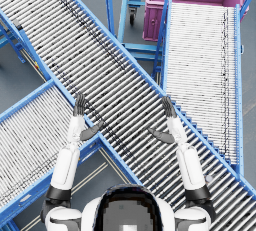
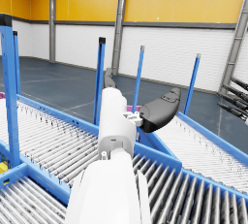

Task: Pick up the oil and place it on the left assembly line, put the cola on the right, and keep Sprite still

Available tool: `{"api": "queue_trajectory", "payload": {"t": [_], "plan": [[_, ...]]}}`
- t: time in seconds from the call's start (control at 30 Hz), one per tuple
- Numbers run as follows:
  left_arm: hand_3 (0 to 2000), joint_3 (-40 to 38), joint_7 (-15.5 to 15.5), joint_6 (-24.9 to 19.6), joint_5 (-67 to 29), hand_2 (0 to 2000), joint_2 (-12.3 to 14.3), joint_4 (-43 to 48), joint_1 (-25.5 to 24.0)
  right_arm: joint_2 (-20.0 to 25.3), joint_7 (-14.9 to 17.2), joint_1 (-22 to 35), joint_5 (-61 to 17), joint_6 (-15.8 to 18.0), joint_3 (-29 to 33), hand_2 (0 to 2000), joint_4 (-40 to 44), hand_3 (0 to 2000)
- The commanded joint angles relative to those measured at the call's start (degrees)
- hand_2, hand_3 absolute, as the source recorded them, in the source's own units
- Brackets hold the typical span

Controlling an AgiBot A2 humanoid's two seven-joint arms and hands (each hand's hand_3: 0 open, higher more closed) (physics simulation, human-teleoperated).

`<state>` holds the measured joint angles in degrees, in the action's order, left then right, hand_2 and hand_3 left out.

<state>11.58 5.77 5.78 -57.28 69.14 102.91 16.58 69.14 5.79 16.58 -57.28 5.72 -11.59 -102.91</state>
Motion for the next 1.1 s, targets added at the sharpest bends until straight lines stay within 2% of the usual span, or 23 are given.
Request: {"api": "queue_trajectory", "payload": {"t": [0.03, 1.1], "plan": [[0, 0.0, 0.0, 0.0, 0.0, 0, 0.0, 0.0, 0.0, 0.0, 0.0, 0.0, 0.0, 0.0, 0.0, 0, 0.0, 0], [0, 0.0, 0.0, 0.0, 0.0, 0, 0.0, 0.0, 0.0, 0.0, 0.0, 0.0, 0.0, 0.0, 0.0, 0, 0.0, 0]]}}
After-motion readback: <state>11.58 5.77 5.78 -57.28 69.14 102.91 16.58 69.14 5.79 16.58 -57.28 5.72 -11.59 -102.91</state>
